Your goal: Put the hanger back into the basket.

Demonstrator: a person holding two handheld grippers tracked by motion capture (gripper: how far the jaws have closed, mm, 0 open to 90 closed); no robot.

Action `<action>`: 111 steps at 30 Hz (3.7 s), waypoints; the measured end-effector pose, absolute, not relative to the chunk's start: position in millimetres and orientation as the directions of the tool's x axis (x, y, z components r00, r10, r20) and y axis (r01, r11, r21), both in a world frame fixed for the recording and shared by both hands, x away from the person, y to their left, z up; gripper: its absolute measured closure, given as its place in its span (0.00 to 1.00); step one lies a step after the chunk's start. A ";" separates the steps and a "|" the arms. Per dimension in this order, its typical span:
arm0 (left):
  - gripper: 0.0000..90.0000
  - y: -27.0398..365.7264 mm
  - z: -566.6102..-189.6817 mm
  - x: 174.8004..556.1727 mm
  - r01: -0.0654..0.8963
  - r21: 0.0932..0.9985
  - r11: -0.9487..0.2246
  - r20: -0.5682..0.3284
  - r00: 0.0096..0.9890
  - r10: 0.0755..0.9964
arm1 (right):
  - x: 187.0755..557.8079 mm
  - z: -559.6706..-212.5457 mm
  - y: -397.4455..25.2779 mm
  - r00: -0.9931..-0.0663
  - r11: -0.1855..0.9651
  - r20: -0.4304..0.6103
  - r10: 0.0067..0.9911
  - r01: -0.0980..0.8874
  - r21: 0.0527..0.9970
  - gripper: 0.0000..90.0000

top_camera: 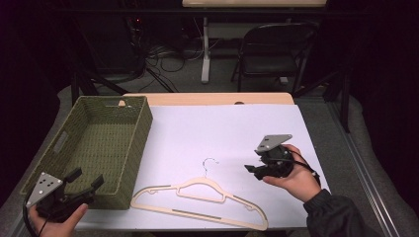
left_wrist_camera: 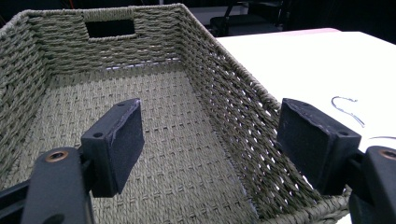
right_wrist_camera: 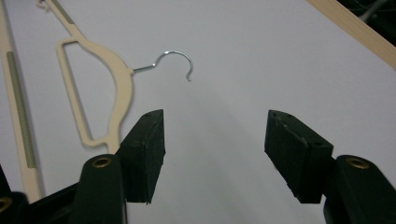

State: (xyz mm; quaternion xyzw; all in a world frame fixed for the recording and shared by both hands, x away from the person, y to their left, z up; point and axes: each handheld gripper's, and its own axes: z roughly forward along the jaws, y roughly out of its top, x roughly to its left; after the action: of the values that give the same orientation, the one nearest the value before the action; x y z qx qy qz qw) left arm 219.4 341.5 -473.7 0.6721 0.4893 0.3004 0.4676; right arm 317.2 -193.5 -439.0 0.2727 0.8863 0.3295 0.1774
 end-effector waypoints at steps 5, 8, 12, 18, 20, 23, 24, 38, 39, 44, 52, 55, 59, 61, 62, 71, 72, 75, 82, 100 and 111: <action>0.25 341.1 -473.7 219.4 0.376 0.923 -0.084 -0.054 0.342 0.938 | 318.6 -436.9 -164.3 -0.822 0.649 -0.131 0.554 0.328 0.687 0.43; 0.25 341.3 -473.7 219.4 0.375 0.923 -0.083 -0.055 0.343 0.938 | 318.7 -435.9 -145.2 -0.843 0.666 -0.139 0.519 0.297 0.684 0.45; 0.25 341.2 -473.6 219.3 0.375 0.924 -0.082 -0.056 0.344 0.937 | 318.4 -434.7 -119.1 -0.878 0.677 -0.126 0.463 0.258 0.689 0.49; 0.25 341.3 -473.5 219.2 0.374 0.924 -0.083 -0.056 0.345 0.937 | 319.7 -433.3 -94.5 -0.906 0.701 -0.124 0.406 0.221 0.678 0.52; 0.25 341.2 -473.7 219.3 0.375 0.923 -0.082 -0.057 0.345 0.937 | 320.9 -434.7 -91.6 -0.904 0.704 -0.128 0.407 0.222 0.674 0.52; 0.25 340.7 -473.8 219.5 0.376 0.923 -0.084 -0.055 0.345 0.937 | 324.1 -438.1 -89.1 -0.910 0.726 -0.127 0.394 0.224 0.650 0.52; 0.25 340.6 -473.7 219.7 0.376 0.923 -0.084 -0.055 0.346 0.937 | 324.5 -439.1 -88.2 -0.911 0.731 -0.120 0.394 0.232 0.642 0.53; 0.25 339.8 -473.7 220.5 0.378 0.922 -0.087 -0.056 0.352 0.934 | 325.3 -456.7 -63.0 -0.958 0.875 -0.054 0.282 0.234 0.424 0.64; 0.25 340.2 -473.6 220.3 0.378 0.922 -0.086 -0.057 0.351 0.935 | 325.8 -460.8 -59.3 -0.963 0.890 -0.049 0.266 0.226 0.395 0.66; 0.25 340.7 -473.7 220.1 0.380 0.921 -0.086 -0.056 0.347 0.936 | 327.6 -467.7 -53.5 -0.965 0.906 -0.043 0.258 0.226 0.358 0.70; 0.25 340.4 -474.2 220.7 0.381 0.920 -0.087 -0.056 0.350 0.935 | 329.0 -482.5 -42.0 -0.972 0.936 -0.045 0.231 0.209 0.284 0.67; 0.26 340.6 -474.0 220.6 0.379 0.921 -0.087 -0.055 0.350 0.935 | 328.2 -489.4 -35.6 -0.976 0.946 -0.044 0.213 0.195 0.259 0.66; 0.26 340.8 -473.8 220.4 0.379 0.921 -0.086 -0.056 0.348 0.936 | 325.7 -493.2 -29.9 -0.980 0.952 -0.037 0.197 0.182 0.247 0.66; 0.26 341.0 -473.9 220.5 0.378 0.922 -0.084 -0.058 0.349 0.935 | 324.9 -494.8 -27.6 -0.981 0.952 -0.042 0.192 0.176 0.250 0.66; 0.26 341.1 -473.8 220.4 0.379 0.922 -0.084 -0.058 0.350 0.935 | 324.4 -495.1 -26.6 -0.981 0.953 -0.044 0.191 0.175 0.248 0.66; 0.26 340.8 -473.8 220.6 0.380 0.921 -0.087 -0.056 0.349 0.936 | 320.9 -501.0 -19.9 -0.982 0.957 -0.015 0.186 0.178 0.227 0.73; 0.26 340.9 -473.9 220.6 0.380 0.921 -0.086 -0.056 0.349 0.935 | 320.7 -501.8 -19.5 -0.982 0.959 -0.015 0.186 0.179 0.222 0.74; 0.26 341.1 -474.2 220.8 0.381 0.921 -0.086 -0.058 0.351 0.935 | 320.5 -504.4 -19.0 -0.983 0.961 -0.007 0.183 0.177 0.211 0.75; 0.26 341.1 -474.2 220.7 0.381 0.921 -0.086 -0.057 0.350 0.935 | 319.4 -511.1 -16.7 -0.985 0.968 -0.004 0.173 0.169 0.184 0.79; 0.26 341.0 -474.9 221.2 0.383 0.920 -0.086 -0.058 0.351 0.935 | 322.0 -525.6 -15.9 -0.982 0.971 0.043 0.186 0.190 0.142 0.81; 0.26 341.2 -474.9 221.1 0.383 0.920 -0.085 -0.059 0.350 0.935 | 320.8 -527.8 -14.2 -0.982 0.973 0.063 0.179 0.186 0.134 0.83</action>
State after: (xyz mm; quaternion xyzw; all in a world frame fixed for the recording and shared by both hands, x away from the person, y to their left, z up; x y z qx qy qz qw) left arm 221.1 341.2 -474.9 0.6750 0.4881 0.2947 0.4683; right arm 320.8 -14.2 -527.8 0.0918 0.9930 0.0697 -0.0252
